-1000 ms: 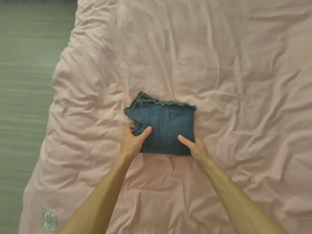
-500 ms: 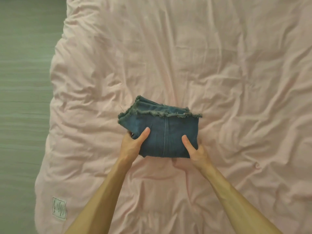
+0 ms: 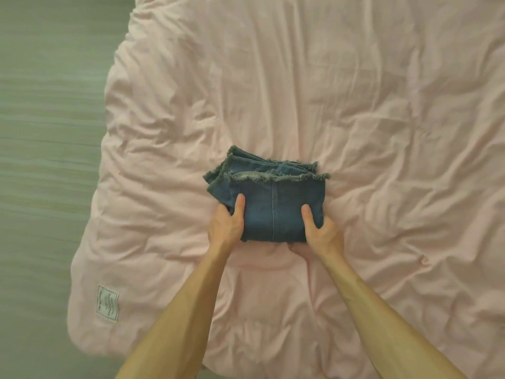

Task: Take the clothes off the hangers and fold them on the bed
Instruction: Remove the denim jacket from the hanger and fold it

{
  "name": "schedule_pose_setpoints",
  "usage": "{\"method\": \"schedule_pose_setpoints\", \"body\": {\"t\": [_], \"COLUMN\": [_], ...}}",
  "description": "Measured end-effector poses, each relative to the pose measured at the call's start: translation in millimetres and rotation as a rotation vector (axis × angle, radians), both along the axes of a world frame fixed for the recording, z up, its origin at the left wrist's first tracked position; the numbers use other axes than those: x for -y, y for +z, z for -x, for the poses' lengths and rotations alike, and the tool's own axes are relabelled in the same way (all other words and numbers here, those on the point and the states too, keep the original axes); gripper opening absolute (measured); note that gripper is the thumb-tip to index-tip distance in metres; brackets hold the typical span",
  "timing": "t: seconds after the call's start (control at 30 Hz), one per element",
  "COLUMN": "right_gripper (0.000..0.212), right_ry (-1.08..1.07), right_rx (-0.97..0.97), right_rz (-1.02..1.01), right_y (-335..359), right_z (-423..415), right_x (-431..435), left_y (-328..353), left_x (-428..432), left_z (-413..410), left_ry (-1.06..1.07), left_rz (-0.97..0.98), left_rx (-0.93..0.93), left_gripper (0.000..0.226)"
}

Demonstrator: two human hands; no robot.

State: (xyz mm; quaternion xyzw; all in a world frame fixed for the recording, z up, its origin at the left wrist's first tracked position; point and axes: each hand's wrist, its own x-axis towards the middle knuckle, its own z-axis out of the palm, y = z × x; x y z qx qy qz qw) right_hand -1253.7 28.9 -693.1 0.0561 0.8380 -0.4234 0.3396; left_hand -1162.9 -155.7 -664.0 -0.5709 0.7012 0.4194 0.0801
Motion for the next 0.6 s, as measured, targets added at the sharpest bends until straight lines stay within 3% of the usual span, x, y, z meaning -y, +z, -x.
{"method": "schedule_pose_setpoints", "body": {"t": [0.1, 0.23, 0.4, 0.5, 0.53, 0.6], "right_gripper": [0.010, 0.031, 0.046, 0.045, 0.042, 0.036], "right_ry": [0.026, -0.129, -0.010, -0.029, -0.045, -0.079], "right_rx": [-0.121, -0.256, -0.215, -0.112, -0.124, -0.307], "right_rz": [0.072, 0.058, -0.144, -0.209, -0.257, -0.269], "right_y": [10, 14, -7, -13, -11, -7], "right_z": [-5, -1, -7, -14, -14, -9], "right_x": [-1, 4, 3, 3, 4, 4], "left_y": [7, 17, -16, -25, -21, -10], "left_x": [-7, -9, -10, -9, -8, -3], "left_z": [1, 14, -14, -27, -26, -22], "left_ry": [0.071, 0.133, 0.151, 0.247, 0.238, 0.174], "left_rz": [0.023, 0.086, -0.037, -0.142, -0.094, 0.198], "left_rx": [-0.221, -0.379, -0.140, -0.130, -0.118, -0.096], "left_gripper": [0.029, 0.030, 0.043, 0.048, 0.055, 0.066]}}
